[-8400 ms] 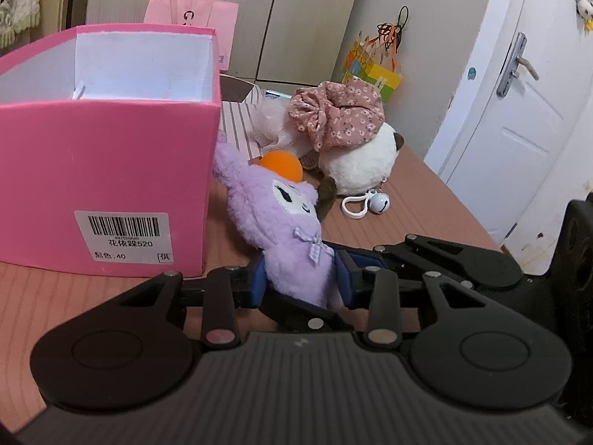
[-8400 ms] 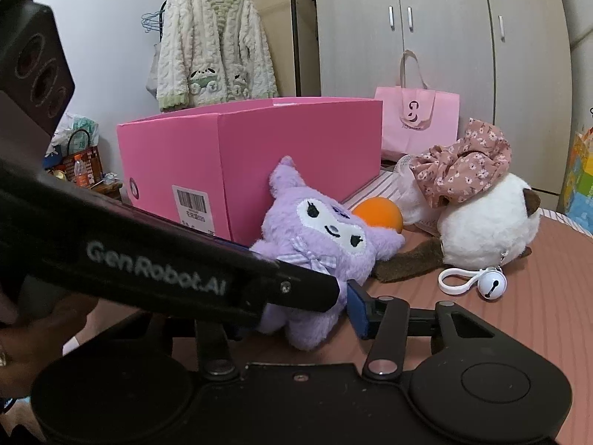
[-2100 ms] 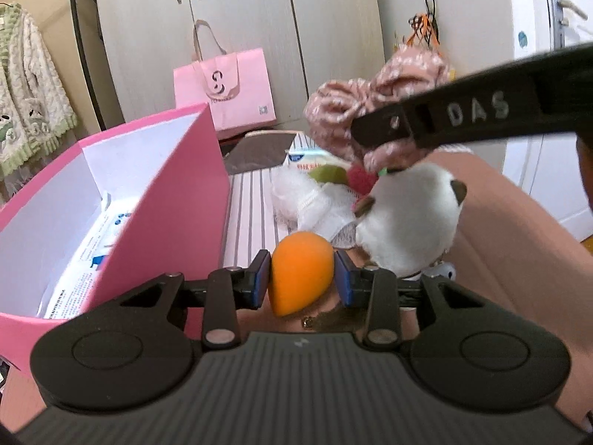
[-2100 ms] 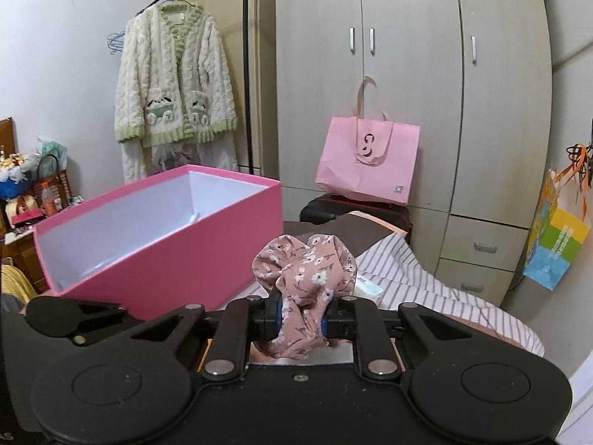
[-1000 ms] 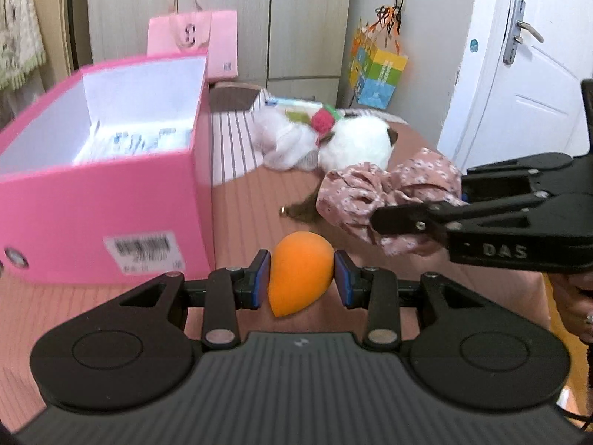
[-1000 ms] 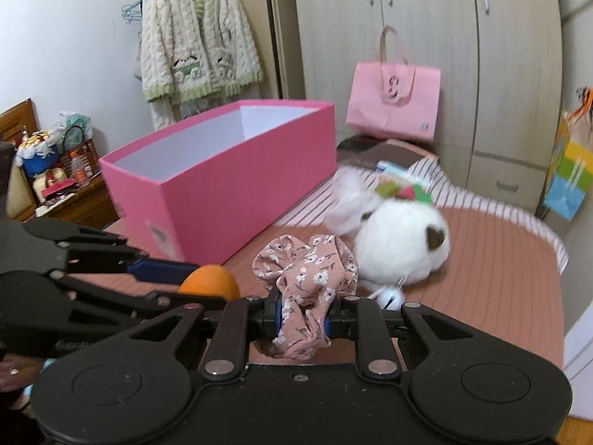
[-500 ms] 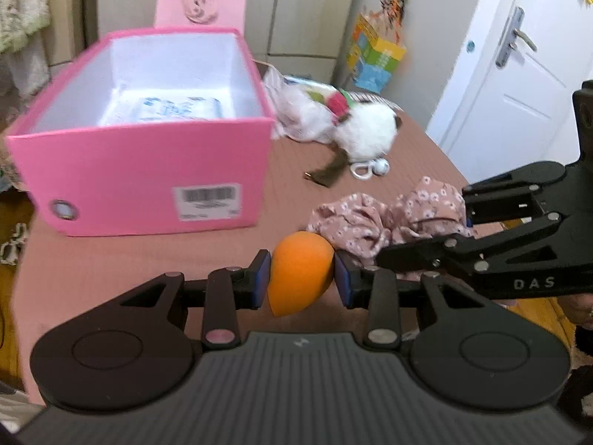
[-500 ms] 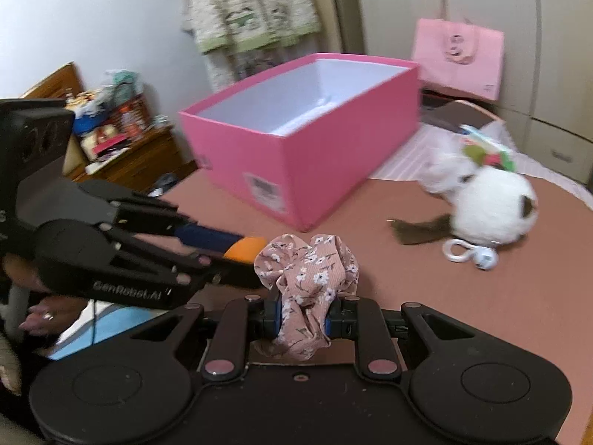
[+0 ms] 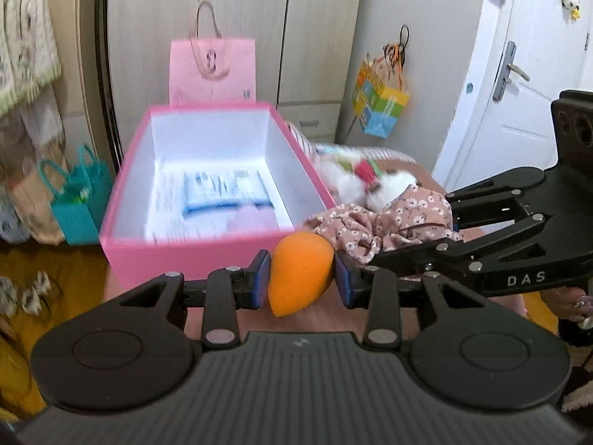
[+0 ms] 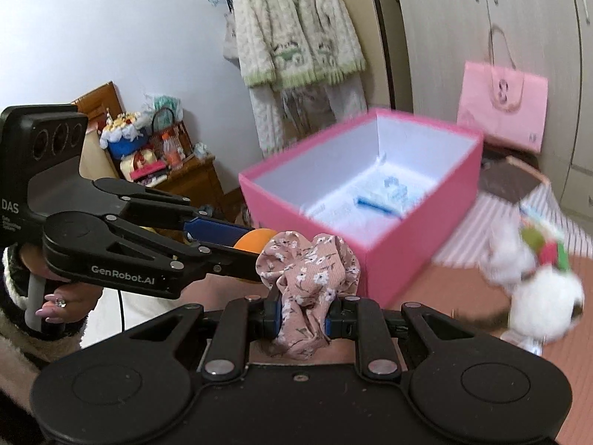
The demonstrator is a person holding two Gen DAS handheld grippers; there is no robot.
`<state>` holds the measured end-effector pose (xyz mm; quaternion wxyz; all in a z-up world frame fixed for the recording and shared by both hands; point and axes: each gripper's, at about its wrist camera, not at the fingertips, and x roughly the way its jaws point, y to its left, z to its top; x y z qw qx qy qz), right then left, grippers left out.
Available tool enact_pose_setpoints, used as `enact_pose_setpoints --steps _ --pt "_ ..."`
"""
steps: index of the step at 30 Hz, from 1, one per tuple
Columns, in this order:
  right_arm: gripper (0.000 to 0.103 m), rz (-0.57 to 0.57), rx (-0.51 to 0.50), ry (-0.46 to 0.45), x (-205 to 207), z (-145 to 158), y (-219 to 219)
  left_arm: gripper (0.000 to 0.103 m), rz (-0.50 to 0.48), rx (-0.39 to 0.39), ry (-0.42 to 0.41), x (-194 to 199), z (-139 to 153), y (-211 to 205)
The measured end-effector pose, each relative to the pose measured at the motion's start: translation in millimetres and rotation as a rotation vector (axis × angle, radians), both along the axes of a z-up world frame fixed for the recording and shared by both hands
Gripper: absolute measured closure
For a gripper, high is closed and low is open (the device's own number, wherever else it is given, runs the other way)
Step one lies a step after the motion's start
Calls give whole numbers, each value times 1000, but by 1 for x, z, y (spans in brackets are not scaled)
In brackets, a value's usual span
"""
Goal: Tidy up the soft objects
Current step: 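Lift the sponge with the left gripper while the right gripper carries the scrunchie toward the box, then open both grippers over the pink box, dropping the sponge and scrunchie inside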
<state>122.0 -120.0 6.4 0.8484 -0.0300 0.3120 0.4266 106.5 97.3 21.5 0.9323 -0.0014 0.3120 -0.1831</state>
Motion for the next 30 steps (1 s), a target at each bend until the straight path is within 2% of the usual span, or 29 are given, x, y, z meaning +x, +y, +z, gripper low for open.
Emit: enact_pose_setpoints --steps 8,12,16,20,23,30 --pt "76 -47 19 -67 48 27 26 66 6 14 -55 56 25 20" --pt "76 -58 19 -69 82 22 42 66 28 38 -80 88 23 23" --pt "76 -78 -13 -85 109 13 56 66 48 58 -68 126 16 24" --pt "76 -80 -26 -91 143 7 58 66 50 49 -27 167 8 31" --pt "77 -84 -28 -52 170 1 59 66 50 53 9 192 0 32" --pt "77 -92 -136 -46 208 -15 73 66 87 76 118 243 -19 24"
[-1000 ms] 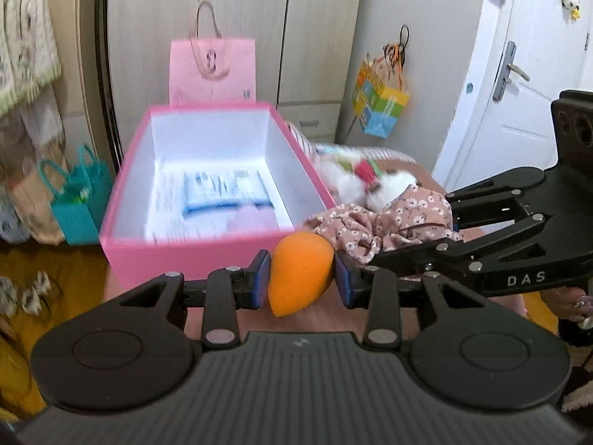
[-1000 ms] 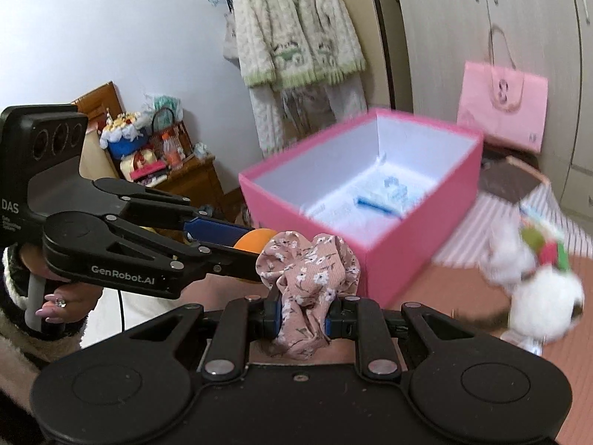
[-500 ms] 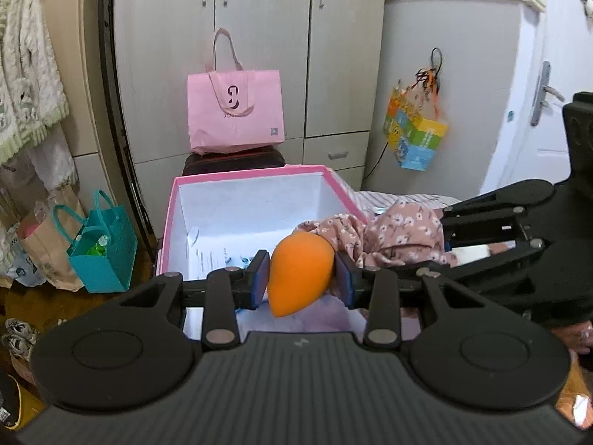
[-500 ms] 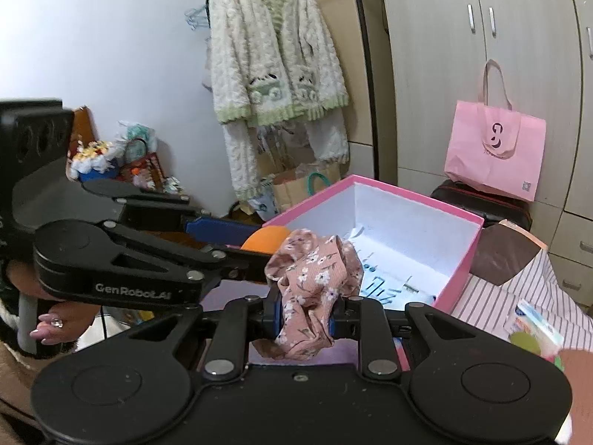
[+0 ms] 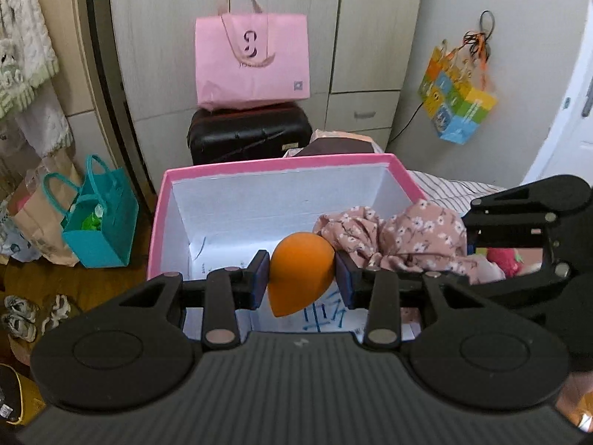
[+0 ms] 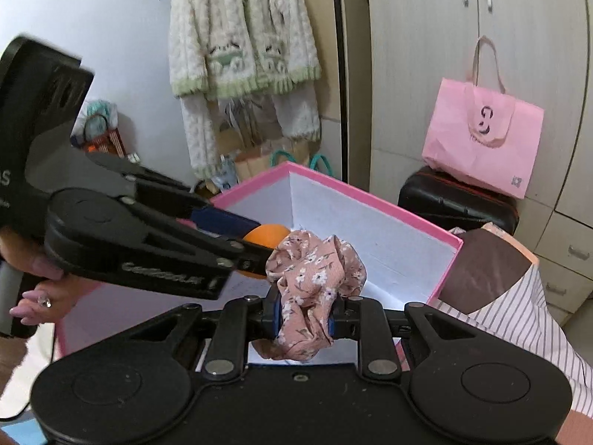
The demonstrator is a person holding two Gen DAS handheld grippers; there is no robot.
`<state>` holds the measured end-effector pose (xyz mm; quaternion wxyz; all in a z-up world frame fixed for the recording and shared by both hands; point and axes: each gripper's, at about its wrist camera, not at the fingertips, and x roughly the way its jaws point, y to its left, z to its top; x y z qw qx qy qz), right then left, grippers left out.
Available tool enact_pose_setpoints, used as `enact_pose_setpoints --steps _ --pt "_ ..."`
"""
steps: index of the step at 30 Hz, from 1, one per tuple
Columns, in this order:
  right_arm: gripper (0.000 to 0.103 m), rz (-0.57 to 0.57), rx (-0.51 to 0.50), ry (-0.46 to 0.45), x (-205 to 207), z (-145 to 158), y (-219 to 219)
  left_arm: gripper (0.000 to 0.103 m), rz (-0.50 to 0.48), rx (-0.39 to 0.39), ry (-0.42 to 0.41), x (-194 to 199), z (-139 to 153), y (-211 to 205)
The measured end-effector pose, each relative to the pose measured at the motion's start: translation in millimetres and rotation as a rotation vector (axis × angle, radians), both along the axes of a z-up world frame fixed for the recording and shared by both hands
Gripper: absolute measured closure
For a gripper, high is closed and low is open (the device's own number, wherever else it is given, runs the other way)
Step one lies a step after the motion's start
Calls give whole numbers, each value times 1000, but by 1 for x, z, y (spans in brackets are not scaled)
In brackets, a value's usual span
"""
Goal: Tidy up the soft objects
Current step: 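Open both grippers over the pink box, dropping the sponge and scrunchie inside, then move the left gripper to the white plush cat doll on the bed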
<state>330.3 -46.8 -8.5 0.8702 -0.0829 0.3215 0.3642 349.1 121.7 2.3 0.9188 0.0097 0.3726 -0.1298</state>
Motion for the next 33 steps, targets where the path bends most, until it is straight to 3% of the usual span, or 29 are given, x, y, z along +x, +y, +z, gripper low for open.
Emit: enact_pose_setpoints --steps 5,7,9,11,13,16,21,24,33 --pt "74 8 -83 -44 15 -7 14 62 73 -54 24 22 -9 4" --pt "66 -13 -85 -55 19 -8 12 60 88 -70 34 23 -10 7" --pt "62 -47 -84 -66 19 -8 7 54 83 -35 0 14 -5 5" --pt "50 -70 -46 -57 15 -6 -3 48 84 61 -95 -11 5 -2" --pt "42 -85 33 -49 6 -5 -19 43 54 46 -142 -35 15 -2" --pt "42 -84 114 -21 -13 -1 -39 43 15 -22 -136 -65 28 3" --pt "42 -61 169 -28 -60 14 -58 37 -57 12 -196 -114 47 -10" --pt "42 -62 163 -45 -86 25 -65 29 -94 40 -220 -132 55 -18" --pt "38 -70 111 -67 -137 46 -84 23 -105 95 -228 -179 62 -28"
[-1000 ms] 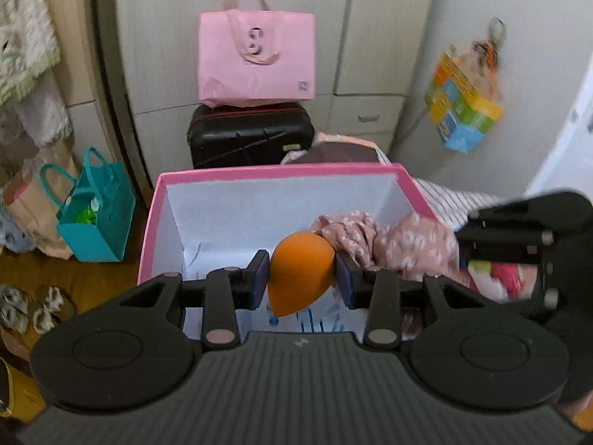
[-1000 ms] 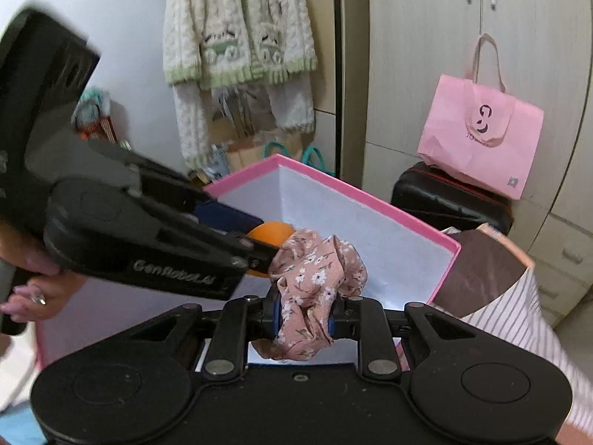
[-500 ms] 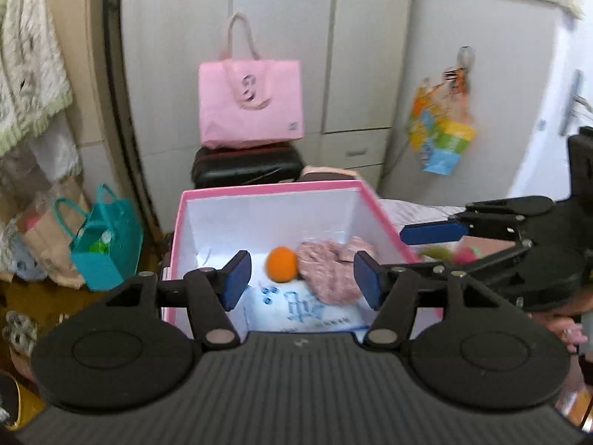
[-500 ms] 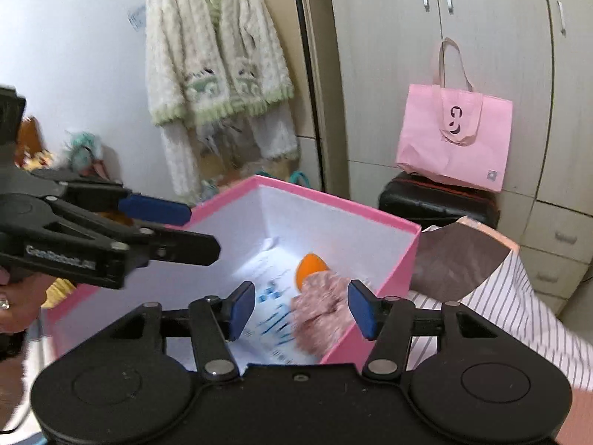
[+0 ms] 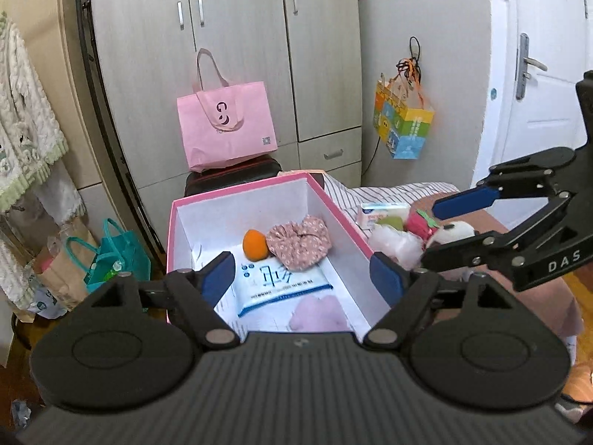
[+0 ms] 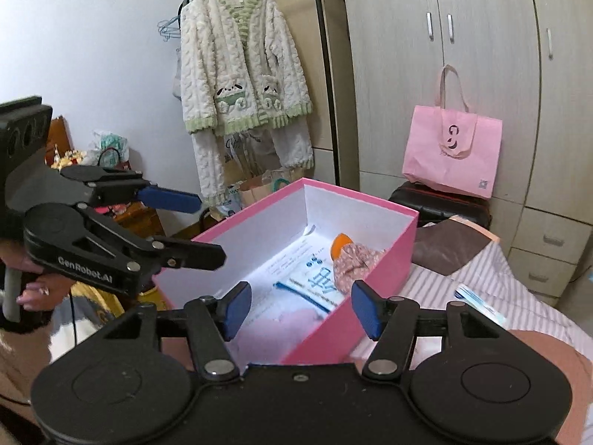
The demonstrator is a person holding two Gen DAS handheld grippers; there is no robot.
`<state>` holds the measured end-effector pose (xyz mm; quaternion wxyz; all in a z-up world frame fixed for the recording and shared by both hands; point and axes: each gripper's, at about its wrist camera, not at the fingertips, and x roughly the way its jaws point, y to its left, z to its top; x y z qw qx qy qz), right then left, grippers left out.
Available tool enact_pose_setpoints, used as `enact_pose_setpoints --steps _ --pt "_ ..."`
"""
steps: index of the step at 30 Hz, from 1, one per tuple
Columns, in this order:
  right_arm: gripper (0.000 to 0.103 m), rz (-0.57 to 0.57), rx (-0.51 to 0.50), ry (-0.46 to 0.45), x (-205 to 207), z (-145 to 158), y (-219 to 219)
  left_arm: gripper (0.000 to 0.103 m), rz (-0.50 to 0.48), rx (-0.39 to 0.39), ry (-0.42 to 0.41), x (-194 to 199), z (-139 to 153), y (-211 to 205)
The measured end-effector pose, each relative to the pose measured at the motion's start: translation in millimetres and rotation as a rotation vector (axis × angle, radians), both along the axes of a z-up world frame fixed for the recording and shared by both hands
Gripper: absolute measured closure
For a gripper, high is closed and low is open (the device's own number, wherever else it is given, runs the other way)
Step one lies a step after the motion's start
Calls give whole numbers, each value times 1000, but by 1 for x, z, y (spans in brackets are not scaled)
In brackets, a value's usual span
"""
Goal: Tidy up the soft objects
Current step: 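Move the left gripper to the white plush cat doll on the bed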
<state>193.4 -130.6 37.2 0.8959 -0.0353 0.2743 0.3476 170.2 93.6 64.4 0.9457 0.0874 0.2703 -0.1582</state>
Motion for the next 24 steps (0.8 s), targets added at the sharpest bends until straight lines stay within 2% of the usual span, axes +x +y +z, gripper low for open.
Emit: enact_pose_setpoints --steps 4,9,15,20,22,24 --pt "37 -9 -25 -9 -20 0 -11 22 -12 12 4 -15 3 -5" --pt "36 -19 -53 -29 -42 -2 -27 14 -23 12 4 -32 5 -11" --pt "30 -8 -77 -54 -67 -5 -47 9 -21 36 5 -50 4 -24" --pt "27 4 -70 -63 -81 -13 -66 5 -65 46 35 -61 -3 -44" --pt "17 25 -40 -77 -89 -17 -75 5 -85 63 34 -63 -4 -56" --pt "16 26 -31 -86 -95 -18 -82 4 -98 90 19 -65 -3 -69"
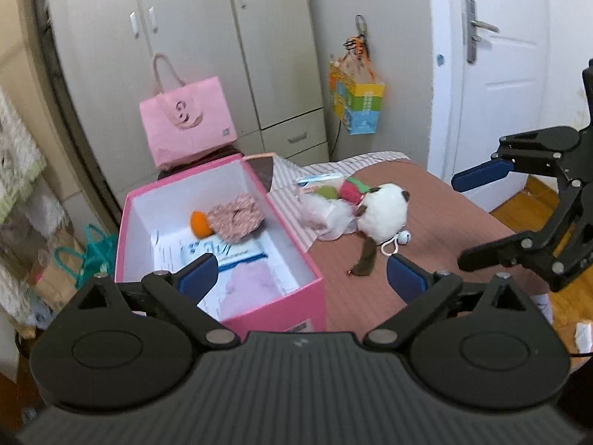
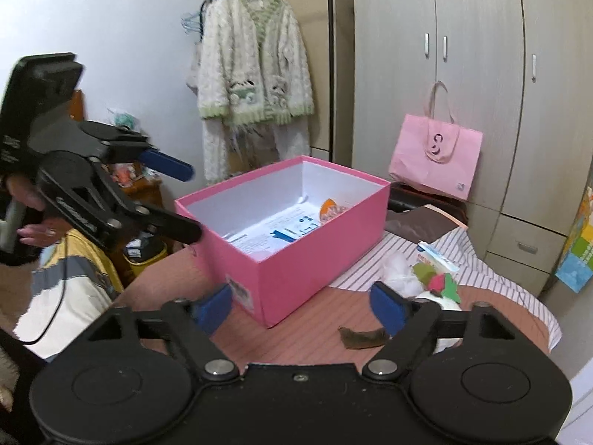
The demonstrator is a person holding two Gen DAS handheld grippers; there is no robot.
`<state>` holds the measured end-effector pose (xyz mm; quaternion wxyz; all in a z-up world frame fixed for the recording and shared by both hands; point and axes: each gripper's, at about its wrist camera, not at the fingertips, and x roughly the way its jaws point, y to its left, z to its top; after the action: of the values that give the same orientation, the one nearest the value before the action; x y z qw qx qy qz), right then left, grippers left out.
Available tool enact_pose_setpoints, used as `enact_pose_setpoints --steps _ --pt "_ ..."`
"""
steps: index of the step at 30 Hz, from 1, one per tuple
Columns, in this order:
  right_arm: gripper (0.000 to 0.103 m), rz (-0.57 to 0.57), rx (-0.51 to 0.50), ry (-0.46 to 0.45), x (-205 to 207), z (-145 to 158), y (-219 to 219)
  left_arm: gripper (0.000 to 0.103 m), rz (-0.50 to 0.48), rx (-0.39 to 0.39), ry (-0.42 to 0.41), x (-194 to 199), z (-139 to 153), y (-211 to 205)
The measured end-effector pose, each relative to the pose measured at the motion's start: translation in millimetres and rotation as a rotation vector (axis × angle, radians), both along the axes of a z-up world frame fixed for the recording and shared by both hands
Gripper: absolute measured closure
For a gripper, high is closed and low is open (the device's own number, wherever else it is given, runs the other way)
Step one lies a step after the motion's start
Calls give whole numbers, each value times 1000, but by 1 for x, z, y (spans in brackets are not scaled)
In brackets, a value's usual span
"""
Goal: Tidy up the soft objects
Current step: 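Move the left gripper to the white plush cat doll on the bed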
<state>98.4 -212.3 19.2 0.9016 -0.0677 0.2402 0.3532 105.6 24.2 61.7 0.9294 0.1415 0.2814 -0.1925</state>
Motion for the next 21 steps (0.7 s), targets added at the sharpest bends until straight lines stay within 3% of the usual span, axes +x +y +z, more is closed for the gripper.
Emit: enact_pose_setpoints --steps 5,10,15,21 --pt "15 -27 -6 -5 -8 -4 -18 0 -58 -17 -1 1 5 -28" --pt "15 -101 -7 -13 -5 -21 -38 0 -113 -36 43 12 -10 -59" --pt "15 -122 -14 -55 2 -41 -48 3 -139 -131 139 34 -30 -79" --pt "15 -102 -67 -4 31 -65 -44 4 -160 -188 185 55 -54 -99"
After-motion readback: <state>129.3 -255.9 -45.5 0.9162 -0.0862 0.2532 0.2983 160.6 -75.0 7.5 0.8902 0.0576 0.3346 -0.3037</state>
